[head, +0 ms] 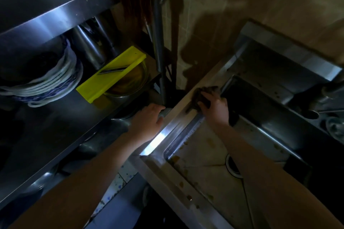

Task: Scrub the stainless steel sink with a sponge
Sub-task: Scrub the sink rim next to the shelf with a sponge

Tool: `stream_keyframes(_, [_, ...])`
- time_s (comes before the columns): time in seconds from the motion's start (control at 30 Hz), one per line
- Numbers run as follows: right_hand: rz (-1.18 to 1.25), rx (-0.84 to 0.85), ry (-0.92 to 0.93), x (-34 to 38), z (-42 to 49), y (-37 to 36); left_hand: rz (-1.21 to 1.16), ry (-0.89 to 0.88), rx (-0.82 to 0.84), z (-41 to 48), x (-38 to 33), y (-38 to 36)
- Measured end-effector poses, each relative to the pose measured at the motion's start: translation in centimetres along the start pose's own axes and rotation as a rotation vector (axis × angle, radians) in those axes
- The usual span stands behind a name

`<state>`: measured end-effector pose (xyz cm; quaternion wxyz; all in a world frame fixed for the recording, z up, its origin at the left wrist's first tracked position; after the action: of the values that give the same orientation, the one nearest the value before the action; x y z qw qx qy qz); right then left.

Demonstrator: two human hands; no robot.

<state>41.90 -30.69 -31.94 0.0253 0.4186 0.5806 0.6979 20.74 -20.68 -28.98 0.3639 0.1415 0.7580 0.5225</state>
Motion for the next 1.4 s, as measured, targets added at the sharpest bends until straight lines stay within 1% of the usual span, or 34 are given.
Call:
stream_keyframes(0.17, [-0.027, 0.022, 0.048, 1.0, -2.9, -1.7, -0.022, -0.067, 0.016, 2.1, -1.6, 0.0])
stream_keyframes(0.33, [-0.06, 0.006, 0.034, 0.3, -1.5, -1.0, -0.015, -0.178, 0.033, 4.6, -2.8, -0.1])
stream_keyframes(0.53, [0.04, -0.022, -0.132, -1.8, 3.1, 0.3, -0.033, -0.194, 0.094, 6.9, -1.9, -0.6])
stream_keyframes(0.63, [0.034, -0.056, -0.163, -2.7, 5.3, 1.2, -0.034, -0.205, 0.118, 8.0, -1.6, -1.1])
stream_keyframes(0.83, [0.035, -0.066, -0.292, -4.6, 10.0, 3.7, -0.063, -0.243, 0.136, 10.4, -2.3, -1.3])
stream_keyframes(0.97, [-0.016, -0.072, -0.264, -4.2, 10.1, 3.6, -0.001, -0.298, 0.157, 12.4, -3.7, -1.3])
stream_keyframes(1.07, [-0.052, -0.086, -0.214, -3.6, 8.6, 2.5, -0.015, -0.322, 0.174, 13.5, -4.8, -1.5])
stream_keyframes(1.23, [-0.225, -0.08, -0.149, -3.6, 7.8, 2.0, -0.004, -0.381, 0.172, 14.8, -6.0, -1.7])
stream_keyframes(1.4, [-0.283, -0.118, -0.164, -4.4, 10.1, 2.5, -0.007, -0.378, 0.185, 15.9, -6.4, -2.1])
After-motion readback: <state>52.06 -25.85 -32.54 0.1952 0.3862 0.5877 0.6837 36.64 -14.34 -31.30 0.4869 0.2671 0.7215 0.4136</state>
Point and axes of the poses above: each hand's wrist, its own z-axis towards the middle knuckle, its own y-axis out of the back of the hand, x = y × z, the point moved 3 cm from there along z, towards the middle knuckle, and after that the axes turned 2 degrees about y, right-handed, at the moved point
